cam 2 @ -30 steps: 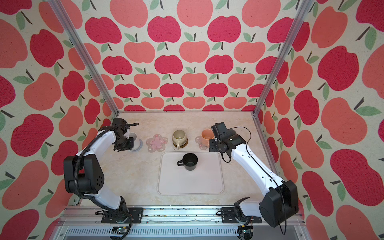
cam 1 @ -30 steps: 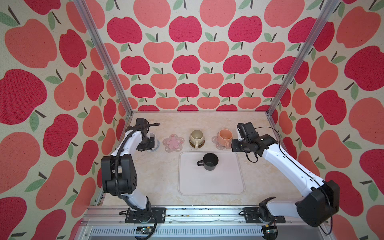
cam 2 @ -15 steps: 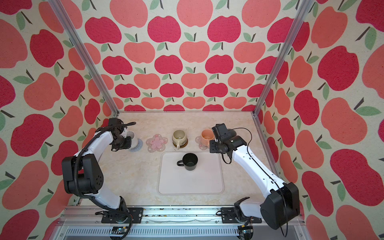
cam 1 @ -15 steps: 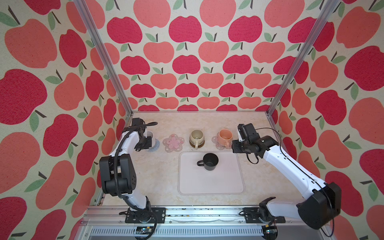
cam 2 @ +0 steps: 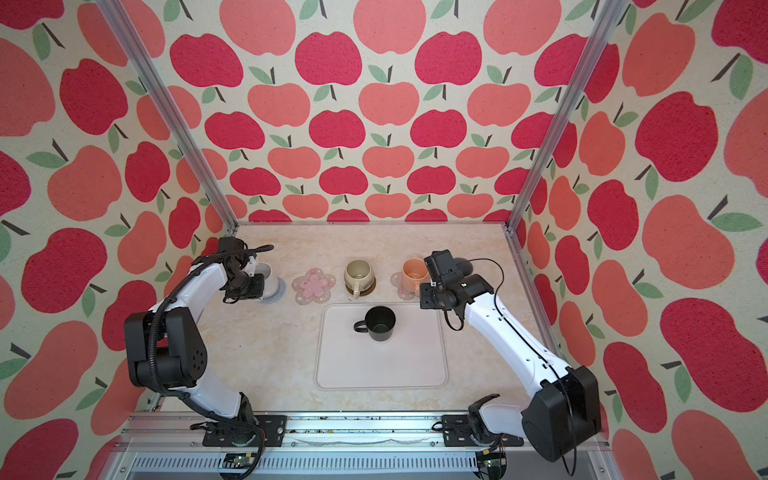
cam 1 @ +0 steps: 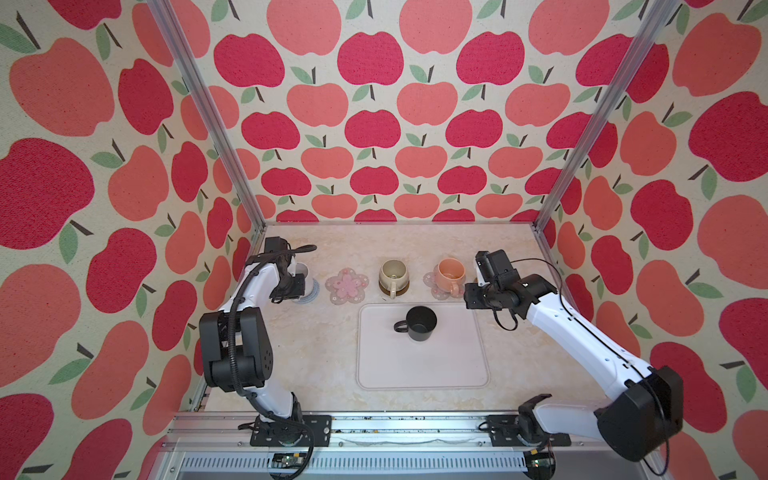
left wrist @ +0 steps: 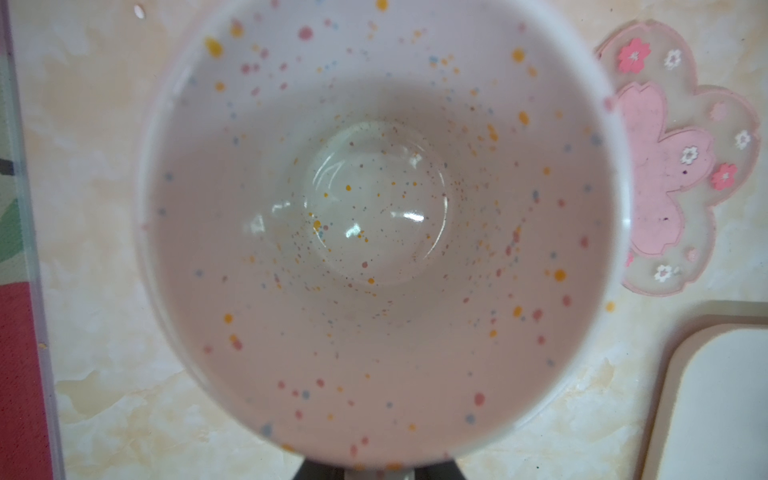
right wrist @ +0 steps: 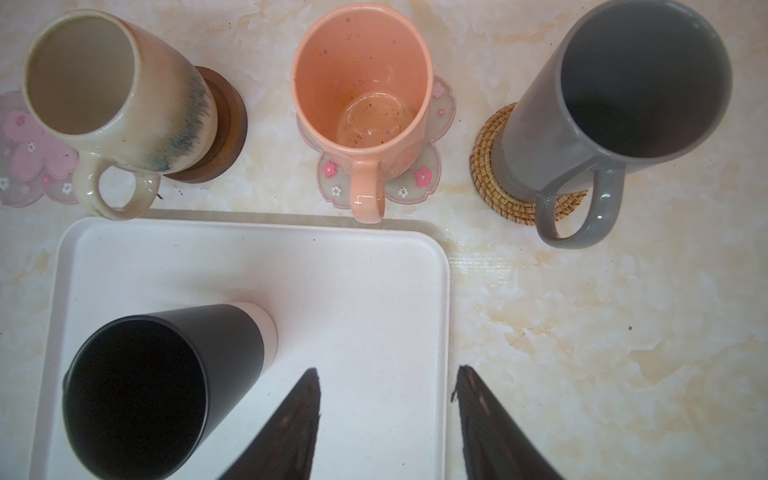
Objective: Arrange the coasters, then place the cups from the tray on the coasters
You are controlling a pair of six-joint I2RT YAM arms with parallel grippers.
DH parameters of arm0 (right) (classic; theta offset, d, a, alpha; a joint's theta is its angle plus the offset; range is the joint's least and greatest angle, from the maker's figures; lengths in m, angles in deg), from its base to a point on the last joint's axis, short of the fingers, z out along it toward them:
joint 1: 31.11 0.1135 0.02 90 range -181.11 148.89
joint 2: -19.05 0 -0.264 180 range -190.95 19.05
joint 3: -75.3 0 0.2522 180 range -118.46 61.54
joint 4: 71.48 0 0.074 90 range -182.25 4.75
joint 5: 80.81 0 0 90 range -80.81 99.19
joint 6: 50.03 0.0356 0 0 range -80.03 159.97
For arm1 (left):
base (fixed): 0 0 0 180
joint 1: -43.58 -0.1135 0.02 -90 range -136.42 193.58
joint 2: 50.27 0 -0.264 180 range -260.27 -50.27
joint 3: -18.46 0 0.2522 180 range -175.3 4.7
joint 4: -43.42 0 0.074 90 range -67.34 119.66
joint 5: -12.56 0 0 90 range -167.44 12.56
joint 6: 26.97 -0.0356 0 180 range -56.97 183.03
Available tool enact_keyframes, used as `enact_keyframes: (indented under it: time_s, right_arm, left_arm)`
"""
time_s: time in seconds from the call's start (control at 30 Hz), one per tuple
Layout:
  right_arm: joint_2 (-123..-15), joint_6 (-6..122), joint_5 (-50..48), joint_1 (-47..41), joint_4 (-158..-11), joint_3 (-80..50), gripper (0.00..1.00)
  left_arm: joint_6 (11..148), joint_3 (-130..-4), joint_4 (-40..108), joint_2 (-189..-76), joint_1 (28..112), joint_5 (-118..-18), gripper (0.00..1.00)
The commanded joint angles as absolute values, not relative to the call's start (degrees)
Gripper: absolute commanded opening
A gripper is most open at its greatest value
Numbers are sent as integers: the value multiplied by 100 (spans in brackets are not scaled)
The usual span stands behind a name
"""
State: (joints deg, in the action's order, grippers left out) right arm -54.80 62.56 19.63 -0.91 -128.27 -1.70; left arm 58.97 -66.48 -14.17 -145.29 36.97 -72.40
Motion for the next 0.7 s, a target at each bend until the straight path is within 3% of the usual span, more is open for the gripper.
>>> enact_keyframes:
  time_s: [0.0, 0.53, 0.67]
  right_arm:
    - [-5359, 6344, 1980, -124, -12791, -95, 56]
    - [-5346, 6348, 1981, -133, -12763, -35, 56]
    - [-5326, 6344, 1981, -135, -12761, -34, 55]
  left_arm:
    - [5821, -6685, -1156, -14605, 3696, -7176, 0]
    - [5859, -6711, -1282, -14888, 3793, -7515, 0]
    - [5877, -6728, -1370, -14945, 3846, -7637, 5]
